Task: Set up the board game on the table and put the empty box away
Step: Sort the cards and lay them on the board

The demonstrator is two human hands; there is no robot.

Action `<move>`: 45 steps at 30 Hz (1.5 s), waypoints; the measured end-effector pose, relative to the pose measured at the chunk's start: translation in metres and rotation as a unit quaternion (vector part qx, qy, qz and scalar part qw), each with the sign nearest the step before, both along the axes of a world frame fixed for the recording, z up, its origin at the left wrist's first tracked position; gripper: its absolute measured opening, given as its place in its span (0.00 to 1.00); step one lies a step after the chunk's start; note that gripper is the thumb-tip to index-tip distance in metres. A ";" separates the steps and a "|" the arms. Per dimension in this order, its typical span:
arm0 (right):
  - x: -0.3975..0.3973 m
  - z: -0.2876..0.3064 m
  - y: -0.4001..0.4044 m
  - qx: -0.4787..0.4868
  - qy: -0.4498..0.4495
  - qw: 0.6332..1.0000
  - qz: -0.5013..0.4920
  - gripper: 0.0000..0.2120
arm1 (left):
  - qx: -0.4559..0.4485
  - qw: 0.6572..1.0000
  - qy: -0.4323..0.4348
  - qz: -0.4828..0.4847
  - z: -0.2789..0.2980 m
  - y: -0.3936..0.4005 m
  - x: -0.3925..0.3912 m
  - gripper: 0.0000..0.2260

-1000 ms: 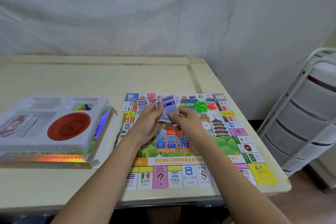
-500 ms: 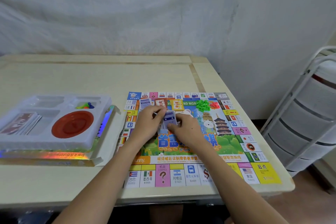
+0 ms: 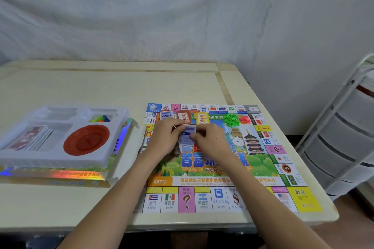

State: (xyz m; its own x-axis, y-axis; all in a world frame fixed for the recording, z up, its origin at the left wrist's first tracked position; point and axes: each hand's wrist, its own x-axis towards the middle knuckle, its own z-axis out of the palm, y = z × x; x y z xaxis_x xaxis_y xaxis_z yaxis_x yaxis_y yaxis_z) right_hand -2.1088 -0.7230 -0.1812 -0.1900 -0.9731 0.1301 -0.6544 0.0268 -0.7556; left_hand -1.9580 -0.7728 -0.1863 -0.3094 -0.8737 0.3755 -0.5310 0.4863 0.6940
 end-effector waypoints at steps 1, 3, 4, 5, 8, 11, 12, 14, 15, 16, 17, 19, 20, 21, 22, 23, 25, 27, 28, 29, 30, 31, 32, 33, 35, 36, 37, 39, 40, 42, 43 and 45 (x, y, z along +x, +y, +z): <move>0.002 0.006 -0.007 -0.002 -0.015 1.000 -0.003 0.04 | 0.013 1.000 0.009 0.006 0.006 -0.005 0.003 0.08; 0.010 0.020 -0.029 -0.008 -0.037 0.999 -0.004 0.05 | 0.041 0.998 0.043 0.029 0.020 -0.024 0.015 0.07; 0.012 0.026 -0.036 -0.017 -0.044 0.999 0.001 0.06 | 0.051 0.996 0.056 0.036 0.026 -0.031 0.019 0.07; 0.019 0.030 -0.049 -0.029 -0.053 0.998 0.014 0.06 | 0.053 0.996 0.063 0.045 0.031 -0.041 0.029 0.08; 0.024 0.031 -0.057 -0.070 -0.089 0.993 0.036 0.06 | 0.049 0.994 0.091 0.039 0.034 -0.050 0.041 0.10; 0.023 0.024 -0.061 -0.092 -0.135 0.985 0.049 0.05 | 0.093 0.981 0.168 0.030 0.032 -0.051 0.045 0.12; 0.023 0.022 -0.061 -0.092 -0.152 0.982 0.060 0.05 | 0.116 0.972 0.201 0.031 0.032 -0.050 0.044 0.11; 0.024 0.018 -0.064 -0.075 -0.180 0.977 0.084 0.06 | 0.162 0.953 0.255 0.027 0.030 -0.049 0.042 0.08; 0.023 0.017 -0.062 -0.066 -0.186 0.976 0.089 0.06 | 0.178 0.944 0.276 0.023 0.029 -0.048 0.039 0.07; 0.023 0.016 -0.060 -0.059 -0.192 0.976 0.087 0.06 | 0.191 0.937 0.292 0.022 0.027 -0.046 0.037 0.07; 0.023 0.016 -0.057 -0.054 -0.204 0.975 0.077 0.06 | 0.202 0.932 0.302 0.020 0.025 -0.044 0.035 0.06; 0.020 0.016 -0.051 -0.056 -0.245 0.967 0.047 0.06 | 0.214 0.931 0.294 0.009 0.024 -0.040 0.030 0.05; 0.018 0.017 -0.046 -0.061 -0.267 0.961 0.035 0.06 | 0.215 0.935 0.282 -0.004 0.024 -0.035 0.027 0.05; 0.015 0.018 -0.041 -0.067 -0.282 0.957 0.025 0.08 | 0.215 0.937 0.275 -0.017 0.024 -0.031 0.024 0.05; 0.013 0.018 -0.037 -0.069 -0.291 0.954 0.018 0.09 | 0.214 0.937 0.276 -0.025 0.024 -0.028 0.021 0.05; 0.010 0.018 -0.032 -0.071 -0.301 0.951 0.013 0.09 | 0.214 0.933 0.286 -0.028 0.025 -0.024 0.018 0.06; 0.003 0.019 -0.021 -0.068 -0.337 0.939 0.013 0.06 | 0.225 0.920 0.321 -0.022 0.025 -0.019 0.015 0.07; -0.003 0.020 -0.011 -0.058 -0.384 0.921 0.025 0.04 | 0.248 0.901 0.355 -0.021 0.025 -0.016 0.013 0.07; -0.006 0.020 -0.008 -0.055 -0.395 0.916 0.032 0.04 | 0.260 0.894 0.365 -0.023 0.025 -0.015 0.011 0.07; -0.009 0.021 -0.004 -0.053 -0.399 0.915 0.038 0.04 | 0.270 0.888 0.371 -0.026 0.025 -0.014 0.009 0.07; -0.010 0.022 -0.002 -0.052 -0.400 0.914 0.045 0.04 | 0.279 0.883 0.376 -0.030 0.025 -0.012 0.007 0.08; -0.012 0.024 0.001 -0.053 -0.405 0.911 0.056 0.05 | 0.289 0.877 0.382 -0.033 0.025 -0.010 0.005 0.07; -0.012 0.025 0.003 -0.055 -0.413 0.907 0.065 0.07 | 0.300 0.869 0.392 -0.035 0.025 -0.010 0.004 0.07; -0.013 0.026 0.005 -0.060 -0.423 0.902 0.066 0.10 | 0.312 0.859 0.404 -0.039 0.026 -0.008 0.002 0.07; -0.015 0.026 0.007 -0.067 -0.428 0.901 0.034 0.18 | 0.334 0.836 0.432 -0.046 0.026 -0.008 0.001 0.06; -0.015 0.026 0.007 -0.077 -0.403 0.912 0.013 0.18 | 0.341 0.829 0.442 -0.047 0.026 -0.008 0.002 0.06; -0.016 0.025 0.008 -0.092 -0.356 0.930 -0.001 0.15 | 0.343 0.826 0.445 -0.046 0.025 -0.008 0.002 0.06; -0.017 0.023 0.007 -0.105 -0.268 0.958 0.010 0.08 | 0.332 0.836 0.435 -0.042 0.024 -0.008 0.002 0.06; -0.016 0.023 0.008 -0.096 -0.246 0.964 0.031 0.09 | 0.323 0.844 0.427 -0.041 0.023 -0.007 0.001 0.06; -0.013 0.023 0.010 -0.076 -0.205 0.973 0.071 0.11 | 0.306 0.858 0.410 -0.039 0.022 -0.005 0.000 0.06; -0.011 0.022 0.010 -0.080 -0.173 0.979 0.073 0.11 | 0.300 0.865 0.399 -0.040 0.022 -0.004 -0.001 0.07; -0.010 0.021 0.009 -0.100 -0.135 0.984 0.051 0.12 | 0.296 0.874 0.384 -0.043 0.023 -0.001 -0.002 0.07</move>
State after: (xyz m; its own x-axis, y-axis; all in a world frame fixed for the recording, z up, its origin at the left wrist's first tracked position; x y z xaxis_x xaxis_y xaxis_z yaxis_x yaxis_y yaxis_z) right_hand -2.1193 -0.7140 -0.1605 -0.1475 -0.9489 0.2789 -0.4200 -0.1952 -0.8863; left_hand -1.9598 -0.7742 -0.1631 -0.2391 -0.9710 -0.0084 0.2224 -0.0631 0.9729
